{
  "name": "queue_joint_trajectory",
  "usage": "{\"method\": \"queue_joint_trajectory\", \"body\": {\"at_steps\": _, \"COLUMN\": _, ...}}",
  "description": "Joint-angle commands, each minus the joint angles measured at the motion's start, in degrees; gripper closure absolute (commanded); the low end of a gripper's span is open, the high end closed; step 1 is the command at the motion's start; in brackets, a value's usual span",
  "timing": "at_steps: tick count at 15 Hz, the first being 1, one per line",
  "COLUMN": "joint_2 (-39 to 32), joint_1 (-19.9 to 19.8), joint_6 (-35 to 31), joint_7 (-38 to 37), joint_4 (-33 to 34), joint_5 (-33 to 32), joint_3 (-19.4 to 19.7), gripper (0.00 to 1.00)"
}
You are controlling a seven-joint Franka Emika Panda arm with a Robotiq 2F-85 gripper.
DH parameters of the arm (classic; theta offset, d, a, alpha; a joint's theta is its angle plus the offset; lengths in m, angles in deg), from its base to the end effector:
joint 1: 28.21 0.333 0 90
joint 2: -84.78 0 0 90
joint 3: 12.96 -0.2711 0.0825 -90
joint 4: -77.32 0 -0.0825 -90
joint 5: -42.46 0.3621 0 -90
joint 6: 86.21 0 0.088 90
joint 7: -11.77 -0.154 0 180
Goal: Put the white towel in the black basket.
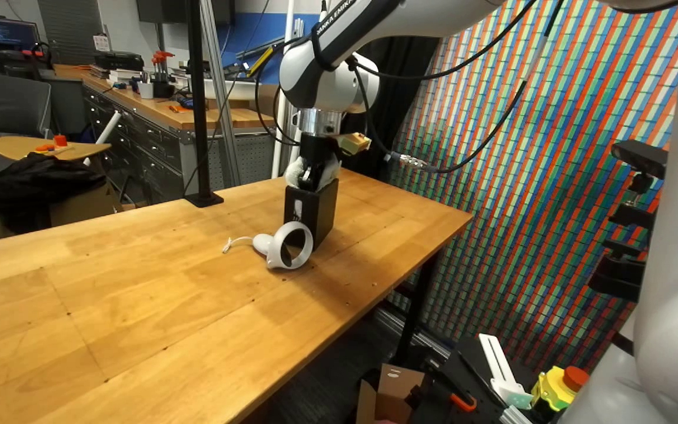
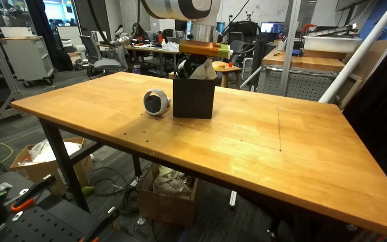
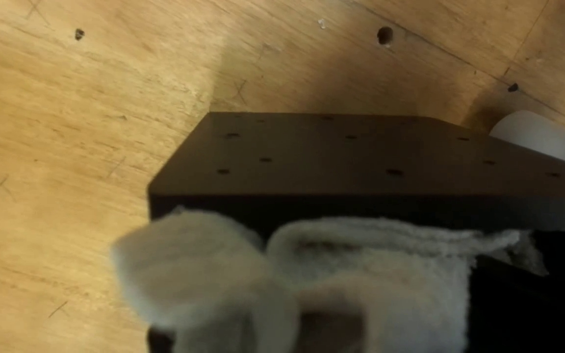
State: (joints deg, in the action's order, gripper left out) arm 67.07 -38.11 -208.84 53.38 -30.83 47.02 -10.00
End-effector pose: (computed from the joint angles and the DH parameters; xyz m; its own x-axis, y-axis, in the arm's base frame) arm 0.5691 -0.1229 0.2625 0.8963 0.4434 -0.0100 0.4415 -0.8942 -0.0741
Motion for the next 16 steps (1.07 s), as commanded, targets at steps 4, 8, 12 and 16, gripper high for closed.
{"method": "queue_joint_trajectory", "body": {"at_steps": 4, "joint_2": 3.7, "joint_1": 0.1, "joint_6": -0.3, "joint_7": 0.0, "joint_4": -1.8, "joint_5": -1.8, "joint_3": -0.2, "gripper": 1.00}}
{"method": "queue_joint_trajectory", "body": {"at_steps": 8, "joint_2": 8.1, "joint_1": 1.2, "joint_6": 0.4, "joint_7": -1.4, "joint_4": -3.0, "joint_5": -5.1, "joint_3": 0.1, "gripper": 1.00}}
{"method": "queue_joint_trajectory", "body": {"at_steps": 12, "joint_2": 11.6, "joint_1": 2.6, "joint_6": 1.7, "joint_7": -3.0, "joint_4": -3.5, "joint_5": -8.7, "joint_3": 0.1, "gripper": 1.00}}
{"method": "queue_joint_trajectory", "body": {"at_steps": 16, "joint_2": 13.1, "joint_1": 4.3, "joint_6": 4.2, "joint_7": -4.3, "joint_4": -0.9, "joint_5": -12.8, "joint_3": -0.2, "gripper": 1.00}}
